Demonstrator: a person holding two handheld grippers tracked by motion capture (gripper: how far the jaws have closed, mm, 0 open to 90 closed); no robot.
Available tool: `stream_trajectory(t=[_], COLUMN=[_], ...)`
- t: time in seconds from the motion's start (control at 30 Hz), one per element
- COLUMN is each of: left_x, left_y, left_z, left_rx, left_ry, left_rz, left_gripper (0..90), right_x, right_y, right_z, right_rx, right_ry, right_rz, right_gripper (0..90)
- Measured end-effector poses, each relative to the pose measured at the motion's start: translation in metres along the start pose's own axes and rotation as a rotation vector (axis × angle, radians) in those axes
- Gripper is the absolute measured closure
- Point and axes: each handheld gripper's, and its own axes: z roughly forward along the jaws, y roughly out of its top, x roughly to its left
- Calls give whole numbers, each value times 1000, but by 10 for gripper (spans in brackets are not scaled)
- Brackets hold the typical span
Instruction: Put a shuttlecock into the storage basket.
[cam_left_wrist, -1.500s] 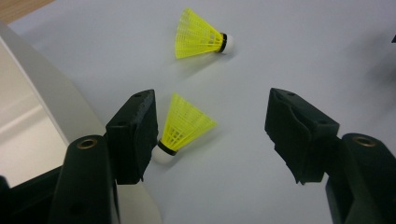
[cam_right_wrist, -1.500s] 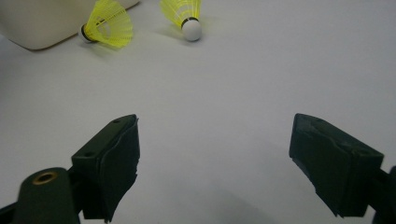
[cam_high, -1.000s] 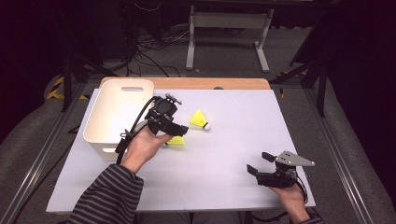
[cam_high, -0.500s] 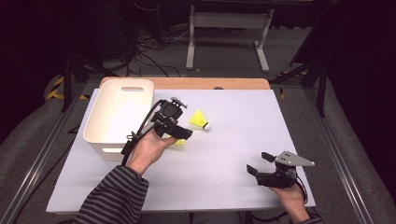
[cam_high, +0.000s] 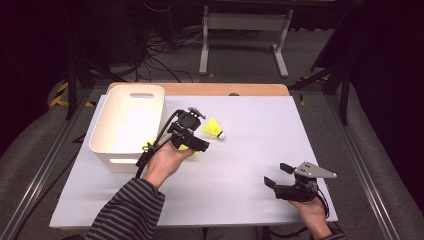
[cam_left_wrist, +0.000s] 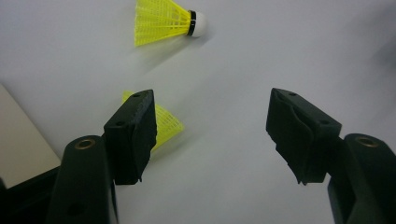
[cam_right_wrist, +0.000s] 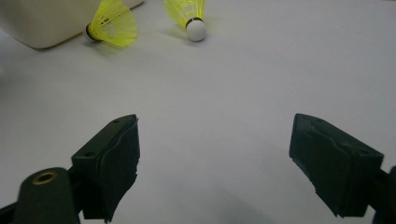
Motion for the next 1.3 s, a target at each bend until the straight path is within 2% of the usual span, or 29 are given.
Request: stream_trajectory(t=[0.07, 0.27, 0.37, 0.53, 0.6, 0.93, 0.97, 1.3], left_x=[0, 1, 1, 0, 1, 9, 9, 17], left_y=[1, 2, 3, 4, 4, 5, 6, 6], left_z=[3, 13, 18, 26, 28, 40, 41, 48], left_rx=[7, 23, 31, 47, 51, 83, 85, 102], left_ry=[6, 2, 2, 26, 27, 50, 49, 73], left_rz=[0, -34, -32, -36, -49, -75, -87, -103], left_gripper=[344, 344, 341, 339, 338, 336, 336, 324], right_x=[0, 0, 0, 0, 0, 0, 0, 0], right_y=[0, 0, 0, 0, 0, 0, 0, 0], right_z=[0, 0, 0, 0, 0, 0, 0, 1], right_rx=[0, 1, 2, 3, 3, 3, 4, 9], right_ry=[0, 2, 3, 4, 3, 5, 5, 9], right_rz=[0, -1, -2, -3, -2, -3, -3, -3], right_gripper=[169, 169, 169, 169, 169, 169, 169, 168])
